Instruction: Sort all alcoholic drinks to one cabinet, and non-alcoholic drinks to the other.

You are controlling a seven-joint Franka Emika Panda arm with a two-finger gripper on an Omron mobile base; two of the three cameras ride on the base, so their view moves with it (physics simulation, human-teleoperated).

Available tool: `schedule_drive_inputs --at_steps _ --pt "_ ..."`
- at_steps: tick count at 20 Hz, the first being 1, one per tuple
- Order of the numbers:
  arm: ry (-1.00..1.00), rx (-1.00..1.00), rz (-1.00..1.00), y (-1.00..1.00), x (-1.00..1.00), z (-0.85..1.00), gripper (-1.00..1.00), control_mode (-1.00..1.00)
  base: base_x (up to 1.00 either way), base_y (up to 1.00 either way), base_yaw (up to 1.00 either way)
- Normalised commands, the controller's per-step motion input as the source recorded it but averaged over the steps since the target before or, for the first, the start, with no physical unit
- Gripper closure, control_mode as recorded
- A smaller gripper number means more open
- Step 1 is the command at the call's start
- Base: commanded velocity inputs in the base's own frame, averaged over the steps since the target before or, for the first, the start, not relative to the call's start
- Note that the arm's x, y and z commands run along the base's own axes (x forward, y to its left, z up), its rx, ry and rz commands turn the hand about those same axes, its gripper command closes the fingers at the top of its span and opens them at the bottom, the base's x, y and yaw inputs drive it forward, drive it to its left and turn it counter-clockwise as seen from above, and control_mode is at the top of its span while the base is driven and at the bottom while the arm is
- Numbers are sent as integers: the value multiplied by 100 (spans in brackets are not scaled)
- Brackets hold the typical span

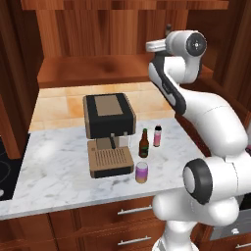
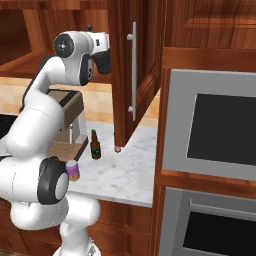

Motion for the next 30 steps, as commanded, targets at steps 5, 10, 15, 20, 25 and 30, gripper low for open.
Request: schedule_drive_inputs --at_steps 5,10,15,20,25,30 --pt "0 0 0 -11 42 -10 100 -100 0 0 0" --pt "0 0 0 -6 34 -26 100 -100 0 0 0" --pt "2 0 0 0 30 -24 -100 -100 0 0 0" --pt "0 0 0 0 16 -4 -100 -100 0 0 0" --pt "0 0 0 -11 0 0 -100 -100 0 0 0" --pt "0 0 0 -8 -14 1 -100 -100 0 0 0"
